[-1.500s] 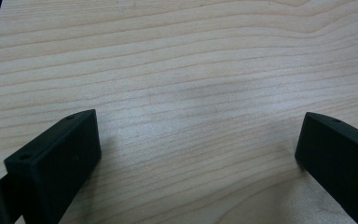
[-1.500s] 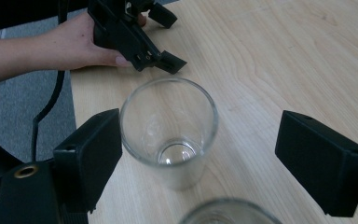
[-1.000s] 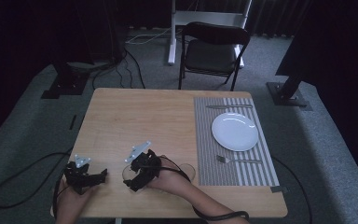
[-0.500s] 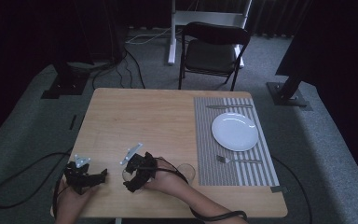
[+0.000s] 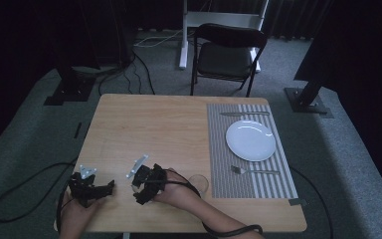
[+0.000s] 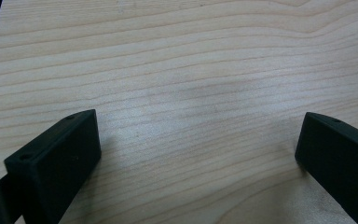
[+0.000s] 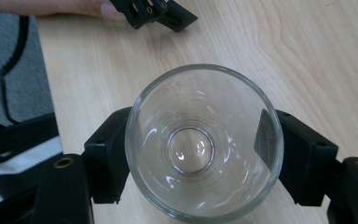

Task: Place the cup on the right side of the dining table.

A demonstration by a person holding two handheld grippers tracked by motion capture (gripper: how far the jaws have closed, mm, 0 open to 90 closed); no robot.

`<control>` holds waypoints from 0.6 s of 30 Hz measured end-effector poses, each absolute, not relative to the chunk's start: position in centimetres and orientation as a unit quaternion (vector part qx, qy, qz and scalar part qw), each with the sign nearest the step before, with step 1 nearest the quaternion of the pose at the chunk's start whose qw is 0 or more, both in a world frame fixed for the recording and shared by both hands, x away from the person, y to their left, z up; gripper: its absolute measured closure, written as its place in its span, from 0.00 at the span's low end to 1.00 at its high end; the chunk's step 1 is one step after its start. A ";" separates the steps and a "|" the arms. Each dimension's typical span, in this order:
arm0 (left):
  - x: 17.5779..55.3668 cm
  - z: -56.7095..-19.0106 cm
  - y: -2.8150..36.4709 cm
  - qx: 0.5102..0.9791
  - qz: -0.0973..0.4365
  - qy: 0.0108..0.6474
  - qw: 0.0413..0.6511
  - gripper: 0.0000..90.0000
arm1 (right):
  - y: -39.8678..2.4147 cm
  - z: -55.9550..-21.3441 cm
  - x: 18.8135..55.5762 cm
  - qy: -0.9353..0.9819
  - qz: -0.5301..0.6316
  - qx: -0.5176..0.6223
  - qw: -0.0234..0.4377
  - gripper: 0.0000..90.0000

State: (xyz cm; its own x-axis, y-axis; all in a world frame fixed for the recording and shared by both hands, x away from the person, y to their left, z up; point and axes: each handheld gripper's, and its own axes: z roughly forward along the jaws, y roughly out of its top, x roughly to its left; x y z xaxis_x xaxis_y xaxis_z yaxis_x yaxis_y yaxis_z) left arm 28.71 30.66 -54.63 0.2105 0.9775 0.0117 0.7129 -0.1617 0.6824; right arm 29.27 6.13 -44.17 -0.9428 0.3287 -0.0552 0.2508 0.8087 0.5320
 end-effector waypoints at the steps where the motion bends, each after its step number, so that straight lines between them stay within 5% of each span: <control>1: 28.7 -54.6 30.7 0.725 0.235 0.583 0.282 0.00 | 6.1 -44.1 29.3 0.949 0.267 0.152 0.074 0.32; 18: 28.7 -54.6 30.7 0.725 0.235 0.583 0.282 0.00 | 4.1 -41.6 31.6 0.936 0.288 0.180 0.094 0.32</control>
State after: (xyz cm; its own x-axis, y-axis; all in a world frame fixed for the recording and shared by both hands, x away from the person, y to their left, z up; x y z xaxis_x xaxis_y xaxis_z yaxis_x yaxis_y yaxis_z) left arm 28.71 30.65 -54.63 0.2100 0.9776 0.0112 0.7124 -0.1609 0.6831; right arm 31.61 4.12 -41.60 -0.9179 0.3902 -0.0720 0.2822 0.7694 0.5730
